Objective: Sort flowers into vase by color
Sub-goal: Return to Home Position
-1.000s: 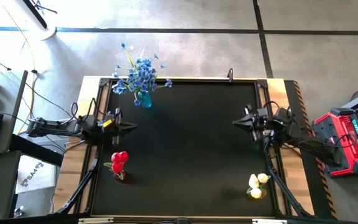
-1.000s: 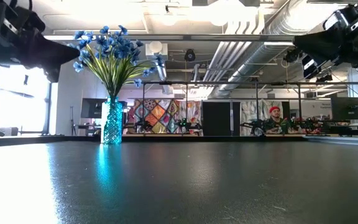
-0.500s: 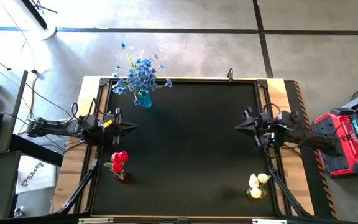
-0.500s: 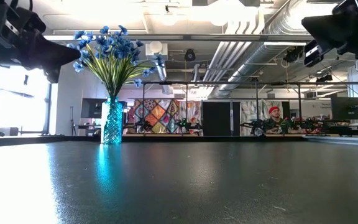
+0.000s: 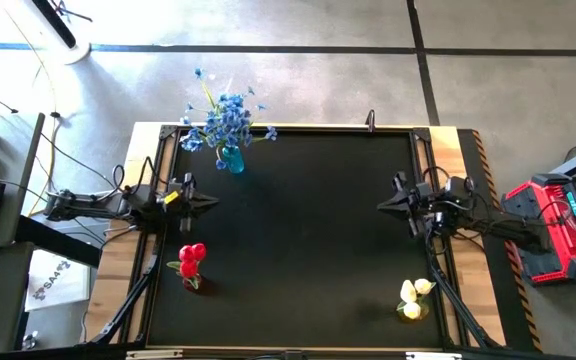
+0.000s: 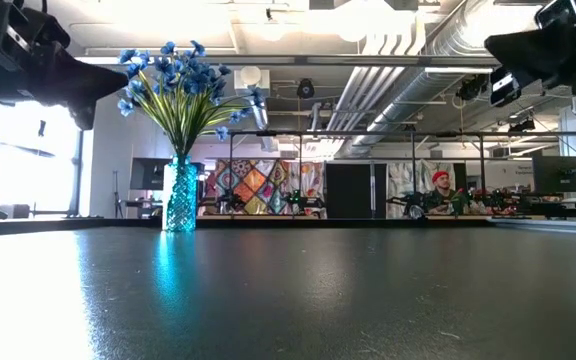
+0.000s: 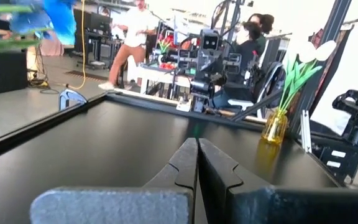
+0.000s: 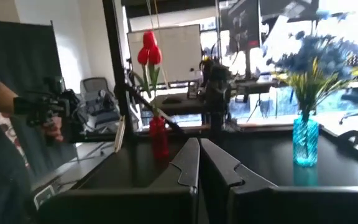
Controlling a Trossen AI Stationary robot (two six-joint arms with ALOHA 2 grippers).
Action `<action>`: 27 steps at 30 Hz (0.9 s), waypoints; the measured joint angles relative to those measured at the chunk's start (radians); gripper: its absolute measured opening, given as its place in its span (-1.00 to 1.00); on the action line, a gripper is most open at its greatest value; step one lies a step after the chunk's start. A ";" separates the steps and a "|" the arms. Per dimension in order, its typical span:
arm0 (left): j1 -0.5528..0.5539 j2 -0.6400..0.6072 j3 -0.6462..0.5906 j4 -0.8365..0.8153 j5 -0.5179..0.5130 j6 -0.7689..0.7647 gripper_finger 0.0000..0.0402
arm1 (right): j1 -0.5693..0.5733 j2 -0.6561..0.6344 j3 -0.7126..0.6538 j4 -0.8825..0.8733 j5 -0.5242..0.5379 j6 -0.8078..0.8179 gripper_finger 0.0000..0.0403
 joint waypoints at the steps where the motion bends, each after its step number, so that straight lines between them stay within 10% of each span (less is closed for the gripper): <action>1: 0.000 -0.010 0.000 0.000 0.000 0.000 -1.00 | -0.007 0.000 0.005 0.003 -0.005 -0.001 -1.00; 27: 0.000 -0.018 0.004 -0.017 0.020 0.019 -1.00 | -0.095 0.001 -0.038 0.103 -0.038 0.007 -1.00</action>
